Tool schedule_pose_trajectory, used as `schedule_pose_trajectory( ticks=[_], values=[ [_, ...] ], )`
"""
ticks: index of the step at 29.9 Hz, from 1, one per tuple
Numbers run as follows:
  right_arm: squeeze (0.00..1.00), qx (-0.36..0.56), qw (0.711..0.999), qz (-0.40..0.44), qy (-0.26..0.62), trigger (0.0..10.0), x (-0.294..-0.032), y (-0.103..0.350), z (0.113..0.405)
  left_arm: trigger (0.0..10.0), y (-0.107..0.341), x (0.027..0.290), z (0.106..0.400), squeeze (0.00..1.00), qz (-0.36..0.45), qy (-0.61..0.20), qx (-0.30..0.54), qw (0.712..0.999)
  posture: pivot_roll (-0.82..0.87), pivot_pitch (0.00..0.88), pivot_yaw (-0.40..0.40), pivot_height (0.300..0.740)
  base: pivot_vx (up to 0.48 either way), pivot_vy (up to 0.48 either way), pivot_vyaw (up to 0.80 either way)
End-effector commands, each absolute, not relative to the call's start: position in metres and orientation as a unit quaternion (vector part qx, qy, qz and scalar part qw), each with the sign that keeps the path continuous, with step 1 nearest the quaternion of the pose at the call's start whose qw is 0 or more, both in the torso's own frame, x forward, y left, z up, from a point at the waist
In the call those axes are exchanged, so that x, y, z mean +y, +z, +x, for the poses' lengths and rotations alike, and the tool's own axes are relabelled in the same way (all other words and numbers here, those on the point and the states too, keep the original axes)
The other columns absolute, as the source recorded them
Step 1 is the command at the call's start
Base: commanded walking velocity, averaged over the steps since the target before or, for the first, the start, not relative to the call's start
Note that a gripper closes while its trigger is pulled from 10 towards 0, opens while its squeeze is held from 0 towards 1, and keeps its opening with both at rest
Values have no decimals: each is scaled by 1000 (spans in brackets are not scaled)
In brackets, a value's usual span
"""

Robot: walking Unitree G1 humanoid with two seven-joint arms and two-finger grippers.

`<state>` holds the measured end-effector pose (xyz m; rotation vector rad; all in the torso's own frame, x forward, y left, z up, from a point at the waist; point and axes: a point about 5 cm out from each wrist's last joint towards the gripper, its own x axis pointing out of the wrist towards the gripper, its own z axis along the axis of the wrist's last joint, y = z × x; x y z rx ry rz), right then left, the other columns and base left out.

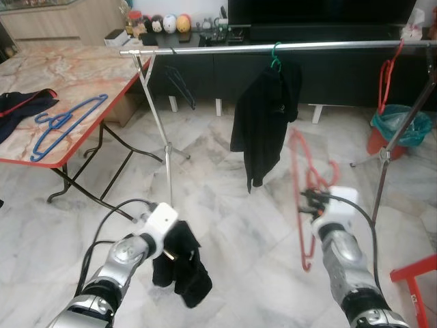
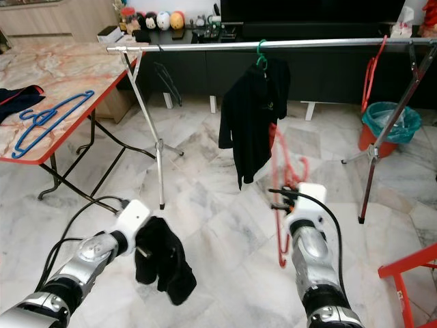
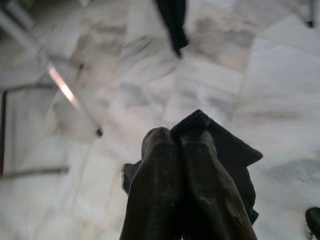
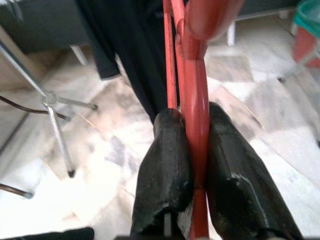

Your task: Hang hanger

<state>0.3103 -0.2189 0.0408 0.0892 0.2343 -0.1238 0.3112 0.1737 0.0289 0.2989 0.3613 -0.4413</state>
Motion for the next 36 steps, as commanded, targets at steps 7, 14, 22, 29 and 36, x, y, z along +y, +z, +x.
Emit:
schedule_pose_trajectory(
  ticks=[7,14,22,29,36],
  values=[
    [0,143,985,39,-86,10000,-214,19,293,10000,27,227,305,0,39,-20,180,983,7,31,92,740,0,0,0],
    [0,161,979,19,-124,10000,-223,8,281,10000,33,252,300,0,-4,82,139,987,8,9,89,740,0,0,0],
    [0,151,978,35,-141,10000,-225,4,274,10000,53,240,309,0,17,63,65,996,22,0,81,740,0,0,0],
    [0,116,977,57,-169,10000,-224,4,266,10000,76,212,315,0,42,8,-20,999,40,0,65,740,0,0,0],
    [0,117,977,54,-167,10000,-218,-2,259,10000,95,185,316,0,64,-51,-78,994,37,0,64,740,0,0,0]
  ],
)
